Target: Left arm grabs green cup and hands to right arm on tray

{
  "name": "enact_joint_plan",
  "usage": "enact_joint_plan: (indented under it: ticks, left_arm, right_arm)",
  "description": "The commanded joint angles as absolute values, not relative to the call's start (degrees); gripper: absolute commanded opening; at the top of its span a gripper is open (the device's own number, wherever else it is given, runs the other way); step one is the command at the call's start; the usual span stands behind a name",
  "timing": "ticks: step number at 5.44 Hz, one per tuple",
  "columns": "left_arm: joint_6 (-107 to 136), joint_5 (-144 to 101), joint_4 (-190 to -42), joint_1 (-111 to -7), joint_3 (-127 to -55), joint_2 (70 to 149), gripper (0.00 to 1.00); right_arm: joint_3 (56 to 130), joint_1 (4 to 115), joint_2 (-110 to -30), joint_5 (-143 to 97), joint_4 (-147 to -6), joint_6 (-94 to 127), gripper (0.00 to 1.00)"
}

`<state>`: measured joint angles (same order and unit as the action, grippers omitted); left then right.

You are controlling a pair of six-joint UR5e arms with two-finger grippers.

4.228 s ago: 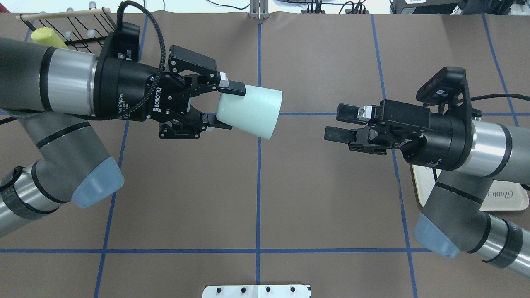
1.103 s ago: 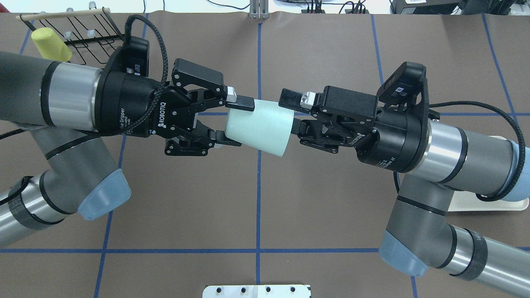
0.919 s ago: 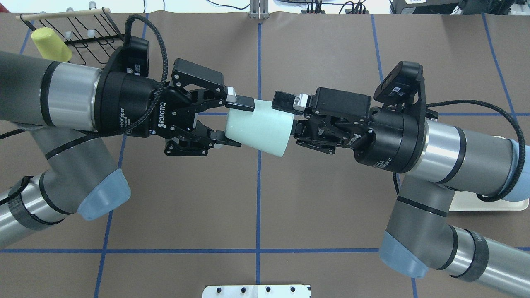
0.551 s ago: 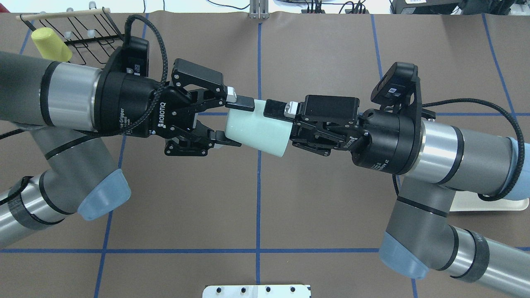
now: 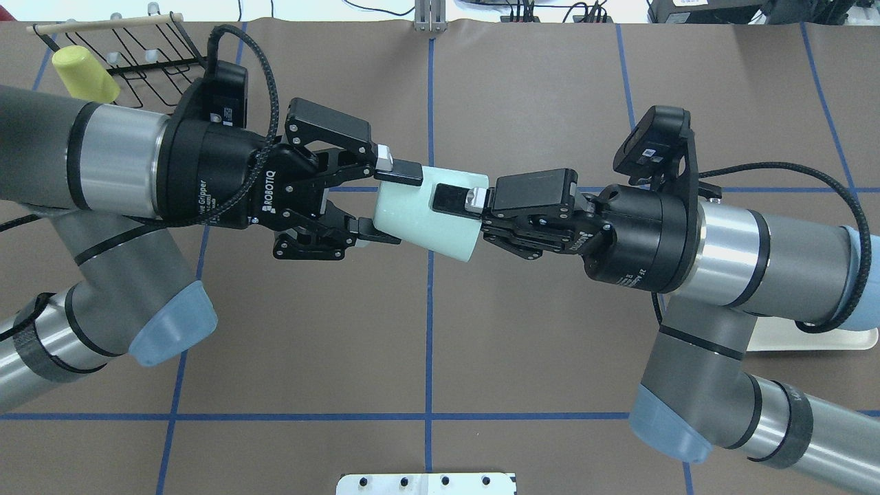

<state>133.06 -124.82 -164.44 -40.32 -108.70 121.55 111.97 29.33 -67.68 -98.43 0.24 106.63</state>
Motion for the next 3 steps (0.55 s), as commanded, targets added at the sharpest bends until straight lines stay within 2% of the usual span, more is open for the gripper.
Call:
enact_joint_plan:
  ticks: [1, 3]
  left_arm:
    - [132.5, -124.8, -164.4, -40.3, -108.5, 121.6, 1.0]
    - [132.3, -125.1, -164.4, -40.3, -108.5, 121.6, 1.0]
  right_arm:
    - [111.9, 29.4, -68.1, -99.6, 0.2, 106.6, 0.0]
    - [112.0, 29.7, -68.2, -100.1, 0.3, 106.6, 0.0]
